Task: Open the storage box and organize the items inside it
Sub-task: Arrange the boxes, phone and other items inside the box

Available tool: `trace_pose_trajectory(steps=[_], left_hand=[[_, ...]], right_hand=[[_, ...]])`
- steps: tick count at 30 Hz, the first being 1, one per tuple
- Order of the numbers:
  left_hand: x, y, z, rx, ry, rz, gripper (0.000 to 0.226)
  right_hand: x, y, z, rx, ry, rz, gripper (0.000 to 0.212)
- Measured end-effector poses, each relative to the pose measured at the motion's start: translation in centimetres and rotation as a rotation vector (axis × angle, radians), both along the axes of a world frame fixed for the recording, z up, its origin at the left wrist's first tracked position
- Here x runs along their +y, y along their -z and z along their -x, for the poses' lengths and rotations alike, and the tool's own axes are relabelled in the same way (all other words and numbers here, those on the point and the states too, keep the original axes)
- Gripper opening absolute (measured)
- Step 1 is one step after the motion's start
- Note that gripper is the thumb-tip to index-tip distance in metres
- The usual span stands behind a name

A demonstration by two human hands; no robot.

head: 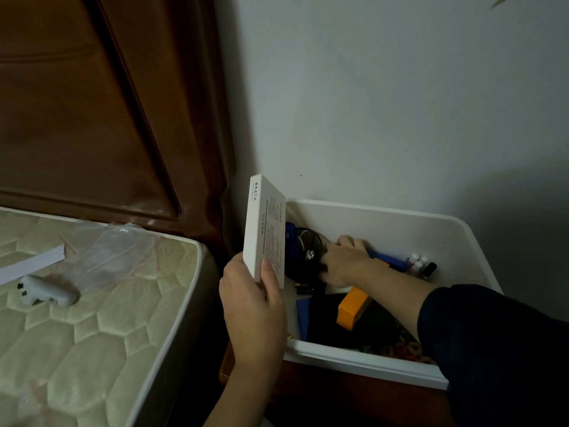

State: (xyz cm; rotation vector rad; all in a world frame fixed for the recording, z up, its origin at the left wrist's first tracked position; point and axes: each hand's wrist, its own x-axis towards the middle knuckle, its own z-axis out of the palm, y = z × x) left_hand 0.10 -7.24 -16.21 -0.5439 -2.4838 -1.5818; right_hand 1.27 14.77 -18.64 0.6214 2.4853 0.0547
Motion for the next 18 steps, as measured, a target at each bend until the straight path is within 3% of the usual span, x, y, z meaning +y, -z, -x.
trace_pose_trajectory(steps=[5,13,18], left_hand=[[-0.1,-0.1,0.0,-0.007,-0.001,-0.009,0.030],[0.1,-0.2,-0.1,0.009,-0.007,0.002,0.027],[0.1,-0.2,-0.1,0.007,-0.007,0.004,0.026]], right_hand=[[0.5,1.2,-0.2,-0.076,-0.104,-0.013,0.081],[0.1,1.1,0.8,-0.072,0.148,0.265,0.074],[-0.3,1.5,0.6,-0.015,0.246,0.282,0.094]])
